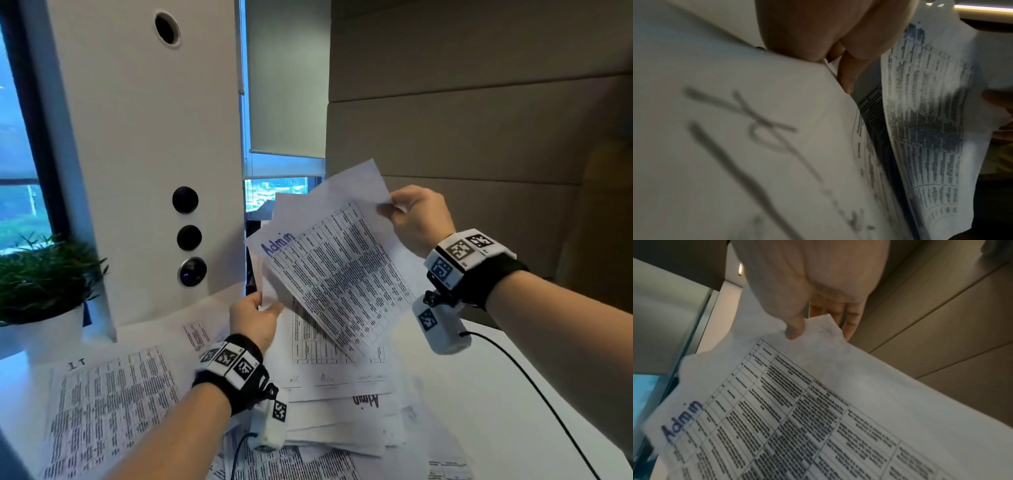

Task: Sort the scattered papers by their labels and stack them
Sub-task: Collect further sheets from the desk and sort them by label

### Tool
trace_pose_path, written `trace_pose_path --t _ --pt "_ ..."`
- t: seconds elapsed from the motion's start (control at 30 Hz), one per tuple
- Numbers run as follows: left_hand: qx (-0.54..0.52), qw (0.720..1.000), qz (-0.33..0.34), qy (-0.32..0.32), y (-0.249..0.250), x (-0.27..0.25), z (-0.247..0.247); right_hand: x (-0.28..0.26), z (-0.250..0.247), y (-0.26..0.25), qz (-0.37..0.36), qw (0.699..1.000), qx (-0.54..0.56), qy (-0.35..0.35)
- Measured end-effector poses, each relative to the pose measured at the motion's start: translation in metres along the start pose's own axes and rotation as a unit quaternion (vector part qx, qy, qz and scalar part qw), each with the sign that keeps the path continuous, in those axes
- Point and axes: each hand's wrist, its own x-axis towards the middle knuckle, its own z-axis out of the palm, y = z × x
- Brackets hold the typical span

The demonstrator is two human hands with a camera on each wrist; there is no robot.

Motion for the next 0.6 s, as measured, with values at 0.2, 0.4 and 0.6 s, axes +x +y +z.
trace_pose_path --t 0.2,0.4,0.6 --pt "0.009 0.999 -0.034 0.019 -0.010 -0.006 -0.007 0.003 -0.015 0.011 0.060 0.989 0.102 0.090" --pt "0.015 0.998 -0.064 0.001 -0.011 -0.007 -0.011 -0.027 0.011 0.027 0.161 0.977 0.072 -0.123" --pt "-0.043 0.993 -0.104 -0.017 -0.018 -0.008 -0.011 -0.075 0.087 0.068 0.260 0.948 0.056 -0.174"
